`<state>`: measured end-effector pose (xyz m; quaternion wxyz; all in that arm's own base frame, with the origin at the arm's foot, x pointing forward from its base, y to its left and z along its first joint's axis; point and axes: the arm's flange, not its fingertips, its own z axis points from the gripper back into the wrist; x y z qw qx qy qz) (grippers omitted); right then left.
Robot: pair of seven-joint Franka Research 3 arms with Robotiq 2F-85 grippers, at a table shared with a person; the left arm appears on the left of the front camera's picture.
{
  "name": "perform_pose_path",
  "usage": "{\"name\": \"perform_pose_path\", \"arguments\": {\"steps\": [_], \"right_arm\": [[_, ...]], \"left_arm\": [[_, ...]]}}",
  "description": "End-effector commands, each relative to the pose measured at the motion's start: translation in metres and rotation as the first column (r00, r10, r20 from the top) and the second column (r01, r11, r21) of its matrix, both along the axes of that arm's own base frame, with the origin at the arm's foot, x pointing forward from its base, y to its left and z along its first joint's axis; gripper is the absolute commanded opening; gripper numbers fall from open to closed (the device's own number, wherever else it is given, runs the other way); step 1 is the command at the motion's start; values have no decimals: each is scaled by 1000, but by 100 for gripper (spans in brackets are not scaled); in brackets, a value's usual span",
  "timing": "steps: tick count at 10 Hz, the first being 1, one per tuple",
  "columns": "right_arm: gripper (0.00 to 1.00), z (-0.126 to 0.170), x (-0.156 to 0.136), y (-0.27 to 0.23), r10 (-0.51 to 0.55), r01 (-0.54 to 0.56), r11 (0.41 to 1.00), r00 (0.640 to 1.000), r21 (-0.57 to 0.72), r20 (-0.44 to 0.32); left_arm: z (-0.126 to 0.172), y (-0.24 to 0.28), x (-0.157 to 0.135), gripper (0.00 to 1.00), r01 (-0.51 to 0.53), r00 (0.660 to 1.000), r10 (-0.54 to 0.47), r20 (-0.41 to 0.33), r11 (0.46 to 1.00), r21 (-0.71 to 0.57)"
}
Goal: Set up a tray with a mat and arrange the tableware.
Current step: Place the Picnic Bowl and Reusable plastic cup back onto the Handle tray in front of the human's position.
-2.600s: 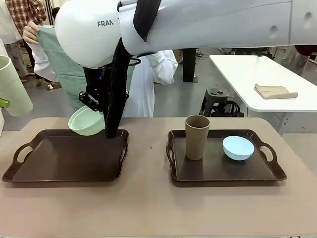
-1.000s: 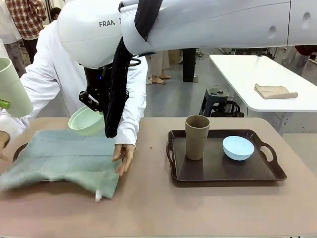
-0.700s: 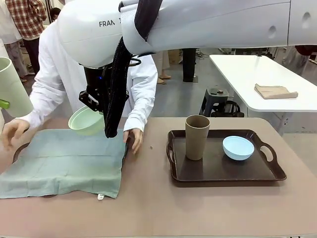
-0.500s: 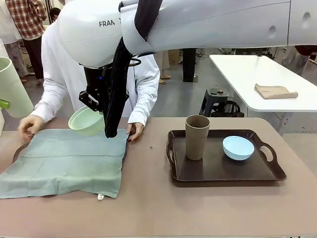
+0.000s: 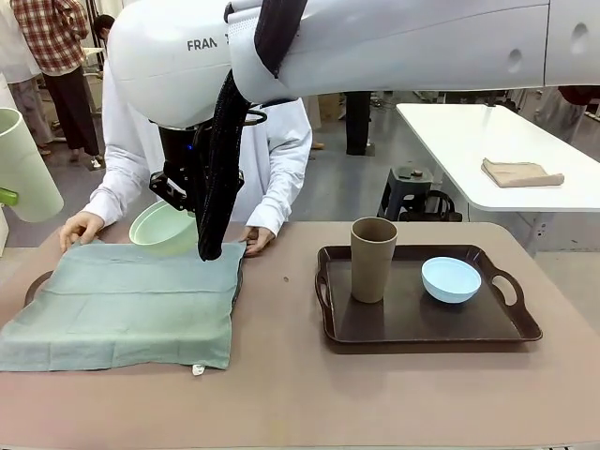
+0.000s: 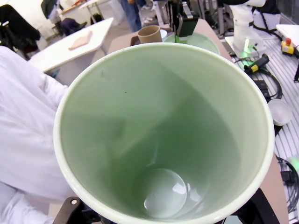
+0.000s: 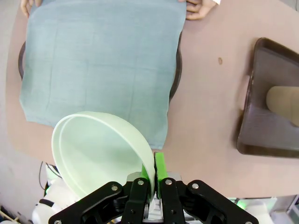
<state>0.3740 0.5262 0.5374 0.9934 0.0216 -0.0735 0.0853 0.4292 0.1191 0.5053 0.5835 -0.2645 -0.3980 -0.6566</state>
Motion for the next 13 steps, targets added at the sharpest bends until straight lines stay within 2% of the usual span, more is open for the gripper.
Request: {"name": "perform_pose_path", "arguments": {"steps": [1,11,12,13], "right_arm": [[0,1,1,2,6,-6,1000,1000,-12,3],[0,1,1,2,6,-6,1000,1000,-12,3],[4,0,0,0,0,0,1000,1000,0,0],[4,-13,16,-2,-14,11,998,999,63,38]], "left_arm": [[3,0,3,0,6,1000,-6,15,1000,-5],[3,0,3,0,6,1000,-6,15,1000,-5],[0,0,0,84,0,1000,0,0,1000,0],[-17,-7,13,84,-23,1000,23,-14,999,-23]]}}
